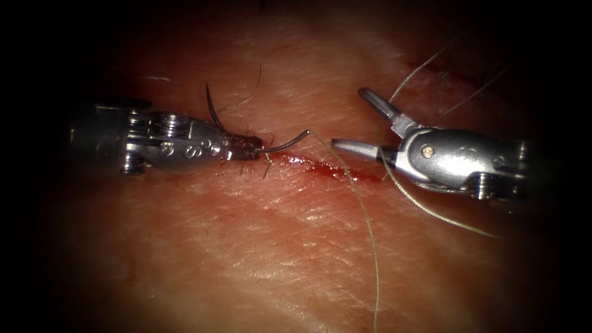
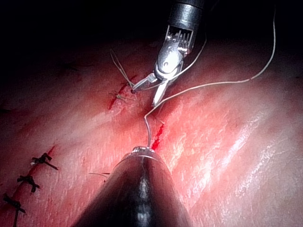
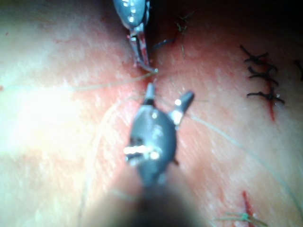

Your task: Wound Closure

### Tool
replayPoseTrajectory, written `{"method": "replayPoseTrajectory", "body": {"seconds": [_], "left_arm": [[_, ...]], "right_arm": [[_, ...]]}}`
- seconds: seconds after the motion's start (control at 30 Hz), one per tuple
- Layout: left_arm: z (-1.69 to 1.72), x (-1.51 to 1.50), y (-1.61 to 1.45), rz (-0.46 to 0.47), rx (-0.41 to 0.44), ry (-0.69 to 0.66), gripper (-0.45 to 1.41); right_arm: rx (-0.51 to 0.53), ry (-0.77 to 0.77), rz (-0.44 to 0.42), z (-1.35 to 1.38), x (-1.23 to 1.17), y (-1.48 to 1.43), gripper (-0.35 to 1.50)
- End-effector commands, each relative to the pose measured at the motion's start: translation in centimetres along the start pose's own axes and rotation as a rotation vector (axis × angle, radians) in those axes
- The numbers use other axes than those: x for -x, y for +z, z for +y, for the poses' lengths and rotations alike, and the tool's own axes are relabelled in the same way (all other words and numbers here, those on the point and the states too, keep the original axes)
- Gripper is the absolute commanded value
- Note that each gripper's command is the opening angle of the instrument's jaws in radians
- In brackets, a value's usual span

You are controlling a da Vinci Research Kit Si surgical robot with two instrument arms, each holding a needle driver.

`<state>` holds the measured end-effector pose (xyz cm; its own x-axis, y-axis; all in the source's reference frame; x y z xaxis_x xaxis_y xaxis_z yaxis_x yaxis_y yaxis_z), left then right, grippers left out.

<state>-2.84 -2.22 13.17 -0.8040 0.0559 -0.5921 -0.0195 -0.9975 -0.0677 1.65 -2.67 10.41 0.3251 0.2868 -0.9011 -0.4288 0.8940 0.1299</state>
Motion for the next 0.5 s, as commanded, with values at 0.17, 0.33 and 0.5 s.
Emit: {"method": "replayPoseTrajectory", "body": {"seconds": [0.17,0.33,0.5], "left_arm": [[-0.09,0.1,-0.11,0.001,-0.011,-0.002,-0.45],[-0.18,0.17,-0.27,0.0,-0.027,-0.009,-0.45],[-0.19,0.2,-0.29,-0.005,-0.03,-0.011,-0.45]], "right_arm": [[-0.053,-0.091,-0.133,0.15,0.25,-0.61,1.38],[-0.158,-0.199,-0.362,0.22,0.59,-1.41,1.47],[-0.052,-0.223,-0.536,0.57,0.97,-2.17,1.47]]}}
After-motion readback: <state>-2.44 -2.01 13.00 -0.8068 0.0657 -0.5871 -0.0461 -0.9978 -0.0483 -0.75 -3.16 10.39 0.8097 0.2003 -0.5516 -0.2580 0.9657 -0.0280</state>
